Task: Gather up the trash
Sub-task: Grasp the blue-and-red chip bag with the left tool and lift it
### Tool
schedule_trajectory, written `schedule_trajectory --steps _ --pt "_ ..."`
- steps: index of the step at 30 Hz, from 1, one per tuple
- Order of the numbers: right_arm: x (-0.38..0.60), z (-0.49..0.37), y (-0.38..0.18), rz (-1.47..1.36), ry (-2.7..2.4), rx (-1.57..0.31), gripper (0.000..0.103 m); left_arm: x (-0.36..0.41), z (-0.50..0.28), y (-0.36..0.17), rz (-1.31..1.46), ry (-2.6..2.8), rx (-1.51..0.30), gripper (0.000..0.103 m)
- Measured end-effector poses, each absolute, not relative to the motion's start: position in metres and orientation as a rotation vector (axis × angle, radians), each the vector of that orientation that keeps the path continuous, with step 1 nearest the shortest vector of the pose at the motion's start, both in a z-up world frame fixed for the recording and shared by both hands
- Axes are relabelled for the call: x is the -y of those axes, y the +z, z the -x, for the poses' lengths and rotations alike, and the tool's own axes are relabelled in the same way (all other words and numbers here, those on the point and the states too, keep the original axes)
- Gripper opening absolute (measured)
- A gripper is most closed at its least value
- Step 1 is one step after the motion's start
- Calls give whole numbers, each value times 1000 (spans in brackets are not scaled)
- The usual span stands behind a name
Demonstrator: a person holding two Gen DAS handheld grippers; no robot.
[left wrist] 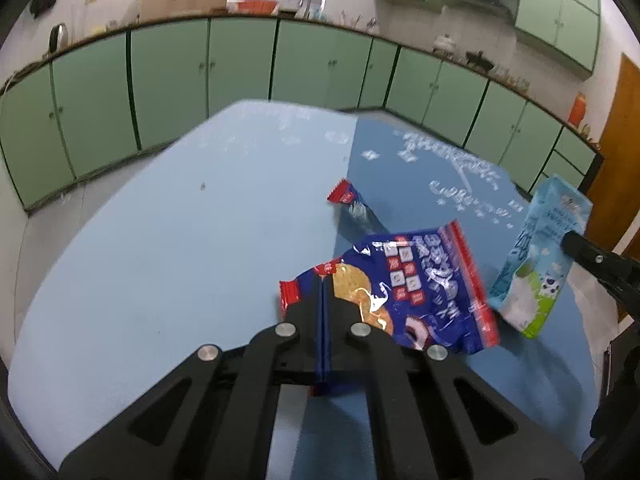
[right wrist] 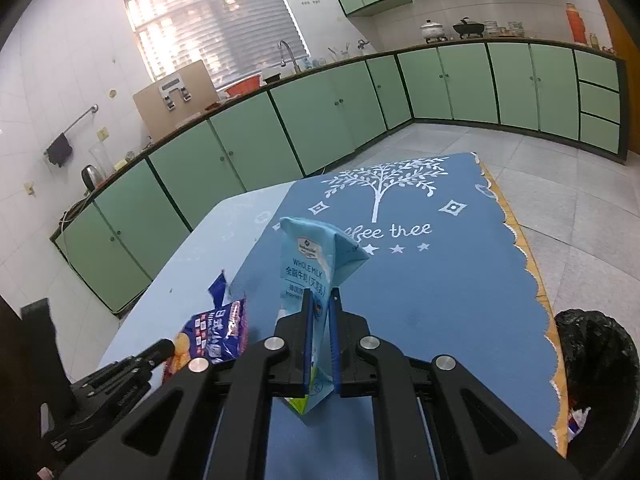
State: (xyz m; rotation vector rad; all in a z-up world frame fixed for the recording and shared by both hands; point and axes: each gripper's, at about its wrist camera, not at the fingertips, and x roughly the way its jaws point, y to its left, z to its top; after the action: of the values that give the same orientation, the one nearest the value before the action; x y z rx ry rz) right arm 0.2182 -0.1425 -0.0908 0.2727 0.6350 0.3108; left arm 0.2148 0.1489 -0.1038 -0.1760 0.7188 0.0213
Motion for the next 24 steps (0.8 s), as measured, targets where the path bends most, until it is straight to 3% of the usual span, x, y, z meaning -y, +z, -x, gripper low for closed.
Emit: schedule_trajectory --steps 8,9,10,12,18,20,23,24 --pt "157 -213 -89 -280 294 -628 7 -135 -203 -101 176 -19 -721 0" --pt "158 -213 -90 -284 292 -629 7 -135 -205 -102 178 1 -727 6" --pt "160 -213 -90 -290 292 -630 7 -137 -207 -104 180 25 -743 36" --pt "161 -212 -91 -292 292 -630 7 -141 -209 -106 186 61 -748 74" --pt "159 -211 -92 -285 294 -625 7 -135 -215 -111 172 32 -785 72" --pt "159 -211 -92 -284 293 -625 7 -130 -219 -114 168 -4 -807 61" --pt "158 -210 -91 -284 291 -624 7 -126 -221 -119 162 -16 -815 35" --pt "158 -210 -91 -281 290 -623 7 -125 -221 -119 167 -24 -814 32"
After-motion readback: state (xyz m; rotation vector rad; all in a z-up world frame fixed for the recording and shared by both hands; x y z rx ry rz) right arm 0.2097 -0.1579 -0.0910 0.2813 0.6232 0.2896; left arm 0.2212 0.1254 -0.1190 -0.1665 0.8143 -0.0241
